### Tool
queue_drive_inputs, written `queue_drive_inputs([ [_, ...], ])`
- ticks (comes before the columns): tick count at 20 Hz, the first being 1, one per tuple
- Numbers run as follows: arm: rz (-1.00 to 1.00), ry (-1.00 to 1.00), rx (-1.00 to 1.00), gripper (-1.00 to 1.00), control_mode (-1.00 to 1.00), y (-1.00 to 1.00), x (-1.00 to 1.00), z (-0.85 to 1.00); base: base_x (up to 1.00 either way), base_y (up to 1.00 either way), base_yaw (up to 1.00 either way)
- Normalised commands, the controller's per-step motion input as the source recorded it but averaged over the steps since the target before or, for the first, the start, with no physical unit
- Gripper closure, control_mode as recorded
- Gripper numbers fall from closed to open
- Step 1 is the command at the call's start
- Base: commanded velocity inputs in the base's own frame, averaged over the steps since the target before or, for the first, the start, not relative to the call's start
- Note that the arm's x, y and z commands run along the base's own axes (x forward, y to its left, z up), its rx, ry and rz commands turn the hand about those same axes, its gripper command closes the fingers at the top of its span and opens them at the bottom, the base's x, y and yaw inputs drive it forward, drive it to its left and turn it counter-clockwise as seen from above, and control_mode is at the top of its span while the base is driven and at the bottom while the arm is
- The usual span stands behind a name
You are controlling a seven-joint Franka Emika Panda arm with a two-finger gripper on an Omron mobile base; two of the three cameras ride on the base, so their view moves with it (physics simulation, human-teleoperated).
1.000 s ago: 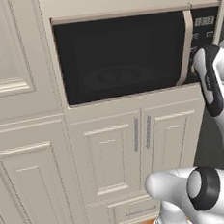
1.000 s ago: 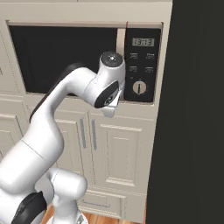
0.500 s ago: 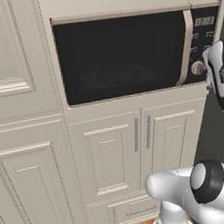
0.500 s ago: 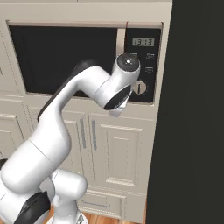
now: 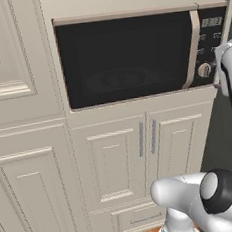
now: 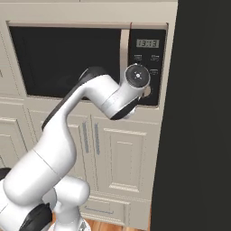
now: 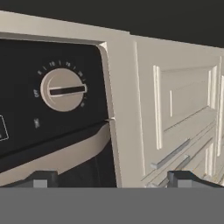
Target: Transport the fish from the fridge to the microwave and turn on the microwave.
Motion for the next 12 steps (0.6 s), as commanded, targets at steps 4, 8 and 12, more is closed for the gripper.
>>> queue_drive_inputs([
  [4, 0.00, -0.10, 0.01, -1.00, -1.00, -0.02, 0.26, 0.03, 0.00, 0.00, 0.00],
  [8, 0.00, -0.01, 0.03, -1.00, -1.00, 0.00, 0.34, 0.08, 0.00, 0.00, 0.00],
  [12, 0.01, 0.00, 0.06, -1.00, -1.00, -0.04, 0.32, 0.14, 0.00, 0.00, 0.00],
])
